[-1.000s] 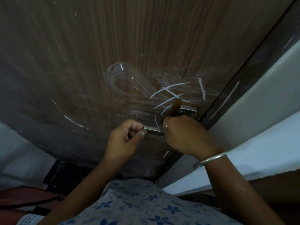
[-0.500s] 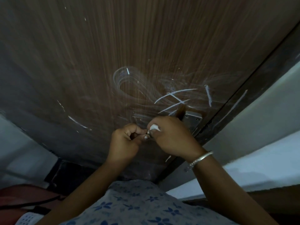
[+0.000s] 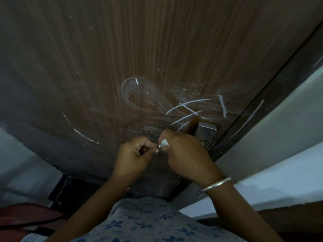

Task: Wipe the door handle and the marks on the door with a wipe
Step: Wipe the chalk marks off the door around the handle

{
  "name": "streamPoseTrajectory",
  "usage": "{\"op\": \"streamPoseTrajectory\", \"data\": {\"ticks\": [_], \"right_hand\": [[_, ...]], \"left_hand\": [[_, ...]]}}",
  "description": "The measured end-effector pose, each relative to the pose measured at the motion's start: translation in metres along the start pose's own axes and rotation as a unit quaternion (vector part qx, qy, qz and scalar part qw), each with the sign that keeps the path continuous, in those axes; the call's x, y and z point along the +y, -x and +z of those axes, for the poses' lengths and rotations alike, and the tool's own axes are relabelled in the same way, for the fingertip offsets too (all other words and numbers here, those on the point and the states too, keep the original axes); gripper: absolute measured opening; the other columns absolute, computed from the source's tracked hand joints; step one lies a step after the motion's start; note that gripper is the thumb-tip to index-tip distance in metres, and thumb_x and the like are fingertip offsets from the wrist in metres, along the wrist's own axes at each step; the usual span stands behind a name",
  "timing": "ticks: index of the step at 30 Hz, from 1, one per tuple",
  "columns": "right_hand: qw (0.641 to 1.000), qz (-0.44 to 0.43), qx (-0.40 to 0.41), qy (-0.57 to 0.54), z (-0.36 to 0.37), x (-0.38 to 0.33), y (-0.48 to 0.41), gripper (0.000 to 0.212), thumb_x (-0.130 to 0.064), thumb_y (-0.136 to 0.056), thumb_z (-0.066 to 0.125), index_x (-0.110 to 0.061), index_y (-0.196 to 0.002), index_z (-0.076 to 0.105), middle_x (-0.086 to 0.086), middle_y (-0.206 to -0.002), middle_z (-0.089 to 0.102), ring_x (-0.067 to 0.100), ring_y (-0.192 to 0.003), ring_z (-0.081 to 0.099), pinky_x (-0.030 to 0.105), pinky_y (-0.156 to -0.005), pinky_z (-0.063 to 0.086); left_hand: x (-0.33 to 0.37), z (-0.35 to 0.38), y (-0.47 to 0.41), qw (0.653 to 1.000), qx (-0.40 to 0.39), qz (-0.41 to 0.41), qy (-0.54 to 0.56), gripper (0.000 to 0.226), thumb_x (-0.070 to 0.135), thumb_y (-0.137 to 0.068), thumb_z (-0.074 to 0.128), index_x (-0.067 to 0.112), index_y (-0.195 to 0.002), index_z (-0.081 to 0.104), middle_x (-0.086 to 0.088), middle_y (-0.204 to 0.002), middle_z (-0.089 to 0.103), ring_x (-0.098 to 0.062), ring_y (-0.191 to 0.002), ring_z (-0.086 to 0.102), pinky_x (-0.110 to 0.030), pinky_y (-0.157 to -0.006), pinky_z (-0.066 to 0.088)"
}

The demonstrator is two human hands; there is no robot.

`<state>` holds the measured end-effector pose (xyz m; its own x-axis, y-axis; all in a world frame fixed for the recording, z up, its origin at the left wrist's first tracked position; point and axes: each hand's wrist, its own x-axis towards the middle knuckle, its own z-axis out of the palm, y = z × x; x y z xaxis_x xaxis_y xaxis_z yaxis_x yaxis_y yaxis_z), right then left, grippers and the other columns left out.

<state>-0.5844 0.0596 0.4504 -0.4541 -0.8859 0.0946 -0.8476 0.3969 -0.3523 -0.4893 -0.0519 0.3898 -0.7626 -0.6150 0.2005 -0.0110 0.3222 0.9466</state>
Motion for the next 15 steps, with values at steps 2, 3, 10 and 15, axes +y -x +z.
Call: {"op": "streamPoseTrajectory", "data": {"ticks": [2,3,10,15], "right_hand": [[0.999,0.012,0.025,-0.037,-0.001,0.000,0.004,0.013,-0.009,-0.085,0.054,-0.017,-0.095,0.053,0.006,-0.097,0.061,0.025,-0.086,0.059,0.038,-0.070,0.048],[0.998,0.015,0.043,-0.048,-0.001,0.000,0.006,0.011,-0.009,-0.086,0.053,-0.017,-0.094,0.053,0.006,-0.098,0.060,0.026,-0.086,0.059,0.040,-0.071,0.049],[0.948,-0.096,0.304,-0.012,-0.008,-0.015,0.009,0.025,-0.015,-0.093,0.040,-0.013,-0.092,0.065,0.008,-0.086,0.066,0.025,-0.074,0.064,0.033,-0.064,0.054],[0.895,-0.184,0.388,0.123,-0.007,-0.026,-0.012,0.023,-0.011,-0.096,0.051,-0.003,-0.110,0.068,0.020,-0.117,0.064,0.028,-0.110,0.063,0.035,-0.093,0.051]], "left_hand": [[0.001,-0.002,0.001,1.000,-0.001,0.012,-0.001,0.022,0.008,-0.074,0.074,0.028,-0.068,0.066,0.003,-0.058,0.063,-0.004,-0.053,0.051,-0.019,-0.051,0.042],[0.002,-0.003,0.002,1.000,0.001,0.017,0.004,0.016,0.013,-0.074,0.072,0.027,-0.069,0.066,0.004,-0.058,0.062,-0.004,-0.053,0.051,-0.020,-0.051,0.042],[0.021,-0.019,-0.007,0.989,0.032,0.126,-0.074,0.010,0.015,-0.076,0.064,0.016,-0.086,0.064,0.010,-0.079,0.059,-0.004,-0.070,0.057,-0.012,-0.060,0.044],[0.035,-0.029,-0.020,0.961,0.134,0.203,-0.134,0.042,0.019,-0.076,0.063,0.010,-0.115,0.051,0.000,-0.115,0.049,-0.012,-0.108,0.050,-0.025,-0.091,0.045]]}}
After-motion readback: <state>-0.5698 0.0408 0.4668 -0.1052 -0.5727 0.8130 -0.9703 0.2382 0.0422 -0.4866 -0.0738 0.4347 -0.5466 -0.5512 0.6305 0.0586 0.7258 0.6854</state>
